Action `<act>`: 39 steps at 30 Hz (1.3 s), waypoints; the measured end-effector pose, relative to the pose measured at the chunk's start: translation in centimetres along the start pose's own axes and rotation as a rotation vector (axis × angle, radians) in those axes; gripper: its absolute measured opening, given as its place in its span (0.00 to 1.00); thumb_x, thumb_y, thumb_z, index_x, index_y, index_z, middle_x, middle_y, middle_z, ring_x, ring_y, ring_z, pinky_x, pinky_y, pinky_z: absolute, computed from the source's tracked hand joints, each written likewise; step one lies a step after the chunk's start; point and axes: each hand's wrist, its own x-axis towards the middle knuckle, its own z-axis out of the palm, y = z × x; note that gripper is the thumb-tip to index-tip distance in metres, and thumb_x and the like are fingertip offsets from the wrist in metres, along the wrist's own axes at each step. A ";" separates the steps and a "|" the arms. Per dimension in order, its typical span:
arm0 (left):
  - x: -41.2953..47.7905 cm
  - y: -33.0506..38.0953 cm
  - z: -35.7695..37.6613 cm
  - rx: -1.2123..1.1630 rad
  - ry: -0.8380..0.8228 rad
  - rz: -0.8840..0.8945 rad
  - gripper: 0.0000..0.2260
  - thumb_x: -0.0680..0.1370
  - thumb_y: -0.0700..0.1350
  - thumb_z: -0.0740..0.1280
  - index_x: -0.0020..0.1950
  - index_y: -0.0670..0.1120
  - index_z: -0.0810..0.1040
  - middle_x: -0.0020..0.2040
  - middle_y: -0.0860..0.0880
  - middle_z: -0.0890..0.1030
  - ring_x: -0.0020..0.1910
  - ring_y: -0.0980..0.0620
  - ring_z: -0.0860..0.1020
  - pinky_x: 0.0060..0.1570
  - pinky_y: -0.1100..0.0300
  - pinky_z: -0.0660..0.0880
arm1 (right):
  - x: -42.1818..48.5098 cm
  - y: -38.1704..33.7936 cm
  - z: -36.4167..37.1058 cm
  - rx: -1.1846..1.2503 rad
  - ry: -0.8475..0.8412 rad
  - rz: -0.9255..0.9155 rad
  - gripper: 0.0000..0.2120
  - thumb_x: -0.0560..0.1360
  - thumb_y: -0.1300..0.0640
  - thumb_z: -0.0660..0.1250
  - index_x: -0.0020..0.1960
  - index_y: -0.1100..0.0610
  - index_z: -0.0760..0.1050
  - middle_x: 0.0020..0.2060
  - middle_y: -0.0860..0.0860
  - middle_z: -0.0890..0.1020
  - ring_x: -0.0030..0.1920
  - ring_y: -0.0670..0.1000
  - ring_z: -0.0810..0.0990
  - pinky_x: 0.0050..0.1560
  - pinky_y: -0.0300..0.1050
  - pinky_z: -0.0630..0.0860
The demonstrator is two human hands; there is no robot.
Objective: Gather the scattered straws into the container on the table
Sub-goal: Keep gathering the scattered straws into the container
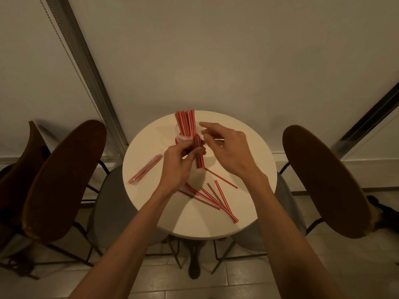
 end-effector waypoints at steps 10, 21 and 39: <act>0.4 0.8 0.0 -0.164 0.031 -0.107 0.11 0.84 0.42 0.72 0.65 0.45 0.86 0.53 0.50 0.89 0.53 0.53 0.89 0.57 0.57 0.85 | -0.8 2.0 0.5 0.133 0.049 0.158 0.08 0.80 0.52 0.76 0.59 0.50 0.86 0.45 0.43 0.89 0.46 0.42 0.88 0.50 0.37 0.85; 0.2 0.9 -0.1 -0.102 -0.036 -0.115 0.11 0.84 0.41 0.70 0.65 0.43 0.86 0.54 0.48 0.90 0.54 0.50 0.89 0.61 0.47 0.85 | 0.1 2.0 0.4 0.099 -0.012 0.106 0.02 0.81 0.55 0.75 0.52 0.49 0.85 0.44 0.39 0.86 0.47 0.41 0.86 0.52 0.36 0.82; 1.1 0.9 -0.3 0.004 -0.121 -0.104 0.09 0.85 0.41 0.69 0.61 0.46 0.87 0.52 0.51 0.90 0.53 0.53 0.89 0.61 0.46 0.85 | 2.0 0.9 -0.3 0.040 -0.075 0.100 0.10 0.79 0.50 0.77 0.58 0.52 0.87 0.47 0.42 0.87 0.47 0.38 0.85 0.52 0.30 0.78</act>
